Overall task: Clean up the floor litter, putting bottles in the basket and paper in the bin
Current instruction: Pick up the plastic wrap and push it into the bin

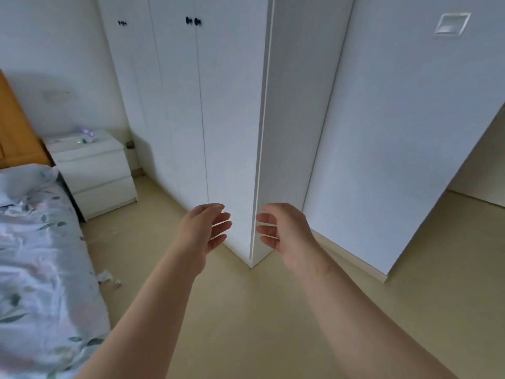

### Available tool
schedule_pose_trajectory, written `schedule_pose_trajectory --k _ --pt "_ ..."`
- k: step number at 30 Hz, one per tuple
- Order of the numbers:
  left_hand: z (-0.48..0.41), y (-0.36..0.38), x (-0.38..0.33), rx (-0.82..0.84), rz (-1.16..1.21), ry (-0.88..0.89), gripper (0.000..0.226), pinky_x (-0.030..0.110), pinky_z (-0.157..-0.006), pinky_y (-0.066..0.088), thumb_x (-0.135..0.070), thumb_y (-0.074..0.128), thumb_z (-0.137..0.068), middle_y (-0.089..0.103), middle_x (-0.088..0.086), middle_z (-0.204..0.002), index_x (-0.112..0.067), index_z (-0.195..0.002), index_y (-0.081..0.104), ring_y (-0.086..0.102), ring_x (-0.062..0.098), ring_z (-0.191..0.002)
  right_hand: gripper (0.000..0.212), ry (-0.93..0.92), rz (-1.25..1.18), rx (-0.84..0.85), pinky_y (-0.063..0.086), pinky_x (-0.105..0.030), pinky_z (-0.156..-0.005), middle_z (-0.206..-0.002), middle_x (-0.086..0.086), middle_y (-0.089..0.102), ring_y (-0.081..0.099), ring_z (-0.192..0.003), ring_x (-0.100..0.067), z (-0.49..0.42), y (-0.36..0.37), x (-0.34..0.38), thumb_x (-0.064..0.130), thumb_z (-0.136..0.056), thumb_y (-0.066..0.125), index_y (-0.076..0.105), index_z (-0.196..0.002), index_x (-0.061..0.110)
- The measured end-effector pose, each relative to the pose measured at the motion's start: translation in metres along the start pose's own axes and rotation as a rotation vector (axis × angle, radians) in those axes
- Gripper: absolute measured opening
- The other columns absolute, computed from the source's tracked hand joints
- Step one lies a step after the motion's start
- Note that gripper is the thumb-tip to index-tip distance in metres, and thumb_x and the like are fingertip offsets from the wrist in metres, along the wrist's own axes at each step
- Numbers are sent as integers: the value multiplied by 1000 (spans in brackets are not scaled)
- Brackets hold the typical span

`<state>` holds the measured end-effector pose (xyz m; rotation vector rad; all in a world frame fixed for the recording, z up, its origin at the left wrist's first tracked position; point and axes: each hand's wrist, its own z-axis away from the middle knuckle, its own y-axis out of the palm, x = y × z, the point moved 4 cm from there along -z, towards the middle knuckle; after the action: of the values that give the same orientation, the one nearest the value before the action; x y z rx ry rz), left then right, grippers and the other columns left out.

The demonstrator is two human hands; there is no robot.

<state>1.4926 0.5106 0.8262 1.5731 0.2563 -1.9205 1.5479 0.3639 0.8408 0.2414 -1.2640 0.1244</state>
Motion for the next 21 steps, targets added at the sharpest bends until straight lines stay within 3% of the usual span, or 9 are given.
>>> schedule_pose_trajectory --k 10,21 --pt "-166 -25 -26 -279 73 -48 12 27 -70 48 -15 48 -96 63 2 -86 -16 -93 60 62 16 -80 7 131 89 192 46 -25 -60 -82 -3 63 58 -65 -18 -187 93 8 16 -91 52 58 -87 15" --pt "-274 -205 -49 -638 153 -78 11 27 -67 47 -15 50 -95 61 2 -82 -16 -89 58 61 15 -77 7 284 235 503 44 -25 -57 -80 -1 61 56 -60 -14 -279 320 -46 16 -91 51 54 -86 18"
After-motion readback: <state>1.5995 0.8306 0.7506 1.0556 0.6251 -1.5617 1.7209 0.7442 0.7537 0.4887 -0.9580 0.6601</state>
